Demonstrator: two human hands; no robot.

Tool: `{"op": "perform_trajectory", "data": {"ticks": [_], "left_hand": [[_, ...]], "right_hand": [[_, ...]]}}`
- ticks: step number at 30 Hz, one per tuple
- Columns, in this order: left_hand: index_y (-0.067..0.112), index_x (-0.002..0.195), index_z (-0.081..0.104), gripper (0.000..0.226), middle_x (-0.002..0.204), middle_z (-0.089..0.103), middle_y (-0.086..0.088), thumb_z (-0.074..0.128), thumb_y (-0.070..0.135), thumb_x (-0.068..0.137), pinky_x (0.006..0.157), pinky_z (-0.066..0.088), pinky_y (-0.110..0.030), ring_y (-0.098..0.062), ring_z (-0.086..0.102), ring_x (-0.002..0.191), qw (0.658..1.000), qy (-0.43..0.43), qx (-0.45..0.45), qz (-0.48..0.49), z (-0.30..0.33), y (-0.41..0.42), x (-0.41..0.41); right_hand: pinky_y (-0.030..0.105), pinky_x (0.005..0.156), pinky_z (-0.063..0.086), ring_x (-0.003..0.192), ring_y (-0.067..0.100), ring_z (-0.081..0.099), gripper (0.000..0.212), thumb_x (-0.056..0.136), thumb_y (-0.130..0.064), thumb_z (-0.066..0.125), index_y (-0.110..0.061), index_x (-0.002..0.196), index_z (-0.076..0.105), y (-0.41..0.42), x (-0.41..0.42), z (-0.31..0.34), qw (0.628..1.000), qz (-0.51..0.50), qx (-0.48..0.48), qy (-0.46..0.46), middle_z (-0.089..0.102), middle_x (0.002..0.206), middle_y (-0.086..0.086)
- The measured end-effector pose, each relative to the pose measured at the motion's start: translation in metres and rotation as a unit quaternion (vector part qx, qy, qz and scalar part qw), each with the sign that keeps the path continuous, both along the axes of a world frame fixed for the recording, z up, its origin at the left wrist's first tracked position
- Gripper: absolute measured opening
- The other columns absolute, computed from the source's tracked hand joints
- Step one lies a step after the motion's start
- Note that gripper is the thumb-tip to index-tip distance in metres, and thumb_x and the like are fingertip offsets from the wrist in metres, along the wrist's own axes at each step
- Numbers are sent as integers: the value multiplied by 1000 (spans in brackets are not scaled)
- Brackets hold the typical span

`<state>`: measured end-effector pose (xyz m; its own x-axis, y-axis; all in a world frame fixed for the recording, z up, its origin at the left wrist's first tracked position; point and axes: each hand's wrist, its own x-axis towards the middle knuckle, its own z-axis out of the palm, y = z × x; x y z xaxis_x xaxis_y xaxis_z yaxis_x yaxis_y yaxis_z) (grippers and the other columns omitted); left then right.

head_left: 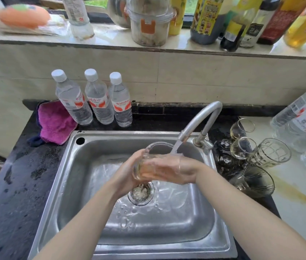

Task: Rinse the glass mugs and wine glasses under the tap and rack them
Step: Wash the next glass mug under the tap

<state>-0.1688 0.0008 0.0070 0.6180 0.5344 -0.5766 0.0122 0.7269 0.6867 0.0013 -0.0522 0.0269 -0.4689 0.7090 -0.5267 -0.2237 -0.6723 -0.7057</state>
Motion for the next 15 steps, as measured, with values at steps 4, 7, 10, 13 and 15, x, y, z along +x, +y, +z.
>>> {"op": "perform_trajectory", "data": {"ticks": [4,7,10,13,15], "left_hand": [[17,101,60,35,81,65,-7,39,44,97,65,48,-31,-19,62,65,988,155,-8,-15,1,6,5],[16,106,60,34,90,67,-13,42,43,97,71,55,-39,-26,66,75,980,175,-59,-77,5,12,0],[24,118,58,30,115,63,-12,43,40,97,77,55,-42,-27,66,90,995,78,32,-49,-3,9,-2],[20,106,62,29,99,64,-9,44,41,95,65,51,-34,-19,62,75,990,118,77,-11,-3,13,5],[17,102,61,31,89,63,-6,48,45,93,56,49,-30,-16,60,65,982,183,4,-56,3,21,6]], "right_hand": [[32,108,37,128,35,46,36,99,-10,44,7,130,49,-1,-18,-9,996,-31,0,-83,47,137,29],[7,92,39,112,15,55,32,101,-17,41,-7,126,57,0,-16,-9,964,74,134,-219,57,129,10],[28,113,32,129,26,49,40,92,-8,57,1,131,53,-1,-16,-7,996,-9,12,93,52,136,19],[29,111,36,125,25,53,51,84,3,65,12,131,47,5,-30,-16,972,-172,-20,157,50,135,25],[25,101,46,111,10,60,39,96,-15,49,7,129,51,-3,-33,-15,981,-44,117,-148,59,126,13]]}}
